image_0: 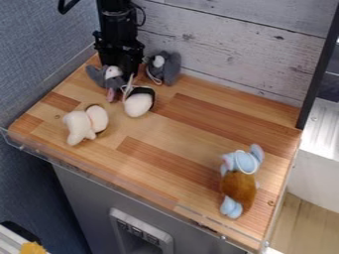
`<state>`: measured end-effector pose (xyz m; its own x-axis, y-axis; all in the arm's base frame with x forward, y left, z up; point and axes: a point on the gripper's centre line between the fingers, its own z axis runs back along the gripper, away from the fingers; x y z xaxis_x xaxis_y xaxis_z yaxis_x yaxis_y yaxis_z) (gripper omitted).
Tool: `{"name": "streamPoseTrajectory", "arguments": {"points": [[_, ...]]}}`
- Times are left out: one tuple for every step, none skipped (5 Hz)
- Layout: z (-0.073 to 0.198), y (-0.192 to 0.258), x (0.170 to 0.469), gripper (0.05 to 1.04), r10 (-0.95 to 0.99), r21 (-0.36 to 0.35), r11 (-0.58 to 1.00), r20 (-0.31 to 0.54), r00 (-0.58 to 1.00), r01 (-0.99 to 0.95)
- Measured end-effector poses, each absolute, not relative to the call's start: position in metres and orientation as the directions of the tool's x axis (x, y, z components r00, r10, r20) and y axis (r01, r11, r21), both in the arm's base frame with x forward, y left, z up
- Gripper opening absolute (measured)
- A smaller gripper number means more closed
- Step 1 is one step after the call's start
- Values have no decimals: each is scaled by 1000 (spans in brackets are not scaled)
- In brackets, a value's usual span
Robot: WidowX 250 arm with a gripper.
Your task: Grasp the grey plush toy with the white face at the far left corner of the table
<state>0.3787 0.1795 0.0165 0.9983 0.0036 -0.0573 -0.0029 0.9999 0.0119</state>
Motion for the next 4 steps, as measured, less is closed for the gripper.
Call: {"name": "streamPoseTrajectory", "arguments": {"points": [[16, 179, 379, 410, -21, 9, 1000, -57, 998, 21], [15, 178, 377, 265, -72, 2, 997, -59, 996, 72], [14, 178, 377, 195, -94, -1, 996, -59, 994, 94], [12, 177, 376, 156, -108, 1, 994, -52, 993, 108]]}}
